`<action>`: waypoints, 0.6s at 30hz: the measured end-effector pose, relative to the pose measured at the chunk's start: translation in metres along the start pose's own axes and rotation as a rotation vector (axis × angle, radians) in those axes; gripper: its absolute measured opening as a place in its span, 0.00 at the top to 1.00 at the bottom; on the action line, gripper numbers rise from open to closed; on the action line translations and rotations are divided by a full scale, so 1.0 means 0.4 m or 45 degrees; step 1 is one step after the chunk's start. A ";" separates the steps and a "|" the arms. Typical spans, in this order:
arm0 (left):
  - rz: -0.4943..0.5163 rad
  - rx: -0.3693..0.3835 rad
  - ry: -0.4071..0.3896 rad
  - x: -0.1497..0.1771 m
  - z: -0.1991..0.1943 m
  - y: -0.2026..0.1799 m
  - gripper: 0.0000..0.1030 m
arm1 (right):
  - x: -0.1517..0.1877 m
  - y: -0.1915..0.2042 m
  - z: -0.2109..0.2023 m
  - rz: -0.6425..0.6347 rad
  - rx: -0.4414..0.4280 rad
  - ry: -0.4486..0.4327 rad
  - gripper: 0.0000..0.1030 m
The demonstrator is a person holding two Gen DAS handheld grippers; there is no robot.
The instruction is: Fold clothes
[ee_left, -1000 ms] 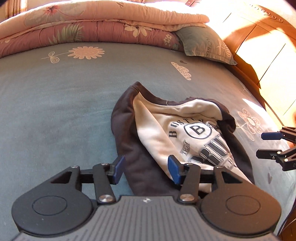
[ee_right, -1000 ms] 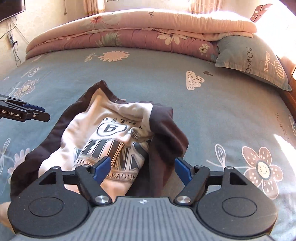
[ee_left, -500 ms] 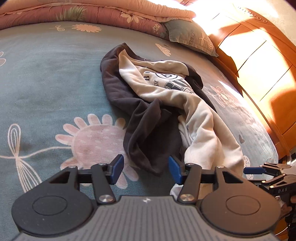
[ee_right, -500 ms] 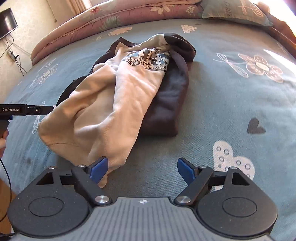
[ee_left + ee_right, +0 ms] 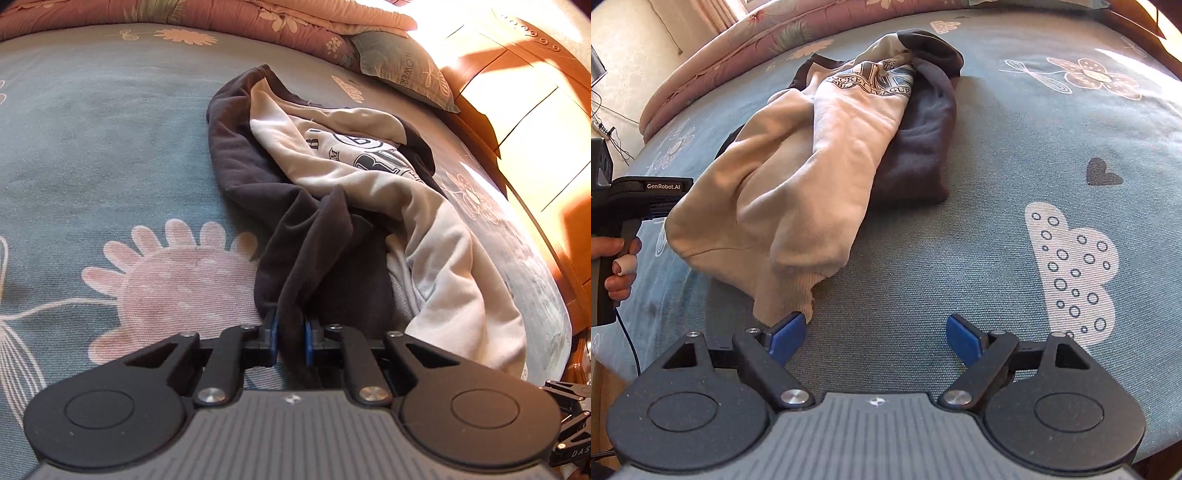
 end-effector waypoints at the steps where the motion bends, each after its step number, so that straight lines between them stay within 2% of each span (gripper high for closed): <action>1: 0.013 -0.010 -0.006 -0.002 -0.007 0.006 0.91 | 0.000 0.002 0.000 0.000 -0.001 -0.003 0.16; 5: 0.053 -0.052 -0.036 -0.012 -0.039 0.040 0.92 | -0.009 0.020 -0.002 -0.019 -0.018 -0.009 0.16; 8: 0.049 -0.039 -0.048 -0.021 -0.060 0.070 0.92 | -0.020 0.045 -0.008 -0.047 -0.038 -0.023 0.16; 10: 0.040 -0.019 -0.049 -0.022 -0.065 0.077 0.87 | -0.027 0.068 -0.010 -0.074 -0.057 -0.031 0.16; 11: 0.025 -0.015 -0.052 -0.020 -0.064 0.080 0.84 | -0.029 0.078 -0.009 -0.087 -0.061 -0.034 0.16; 12: 0.005 0.003 -0.040 -0.017 -0.057 0.082 0.71 | -0.030 0.087 -0.007 -0.098 -0.061 -0.035 0.15; 14: -0.057 0.048 -0.015 -0.004 -0.038 0.083 0.55 | -0.029 0.097 -0.002 -0.111 -0.070 -0.033 0.15; 18: -0.221 0.156 0.008 0.021 0.011 0.077 0.50 | -0.021 0.099 0.008 -0.105 -0.074 -0.013 0.15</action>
Point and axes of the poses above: each gripper's, at about its wrist camera, not at the fingertips, and z roughly the way its jaws point, y to its left, x to its underside, the point moved 4 cm from there along z, roughly the way its jaws point, and after that the axes turned 15 degrees about -x, right-handed, at the moved point
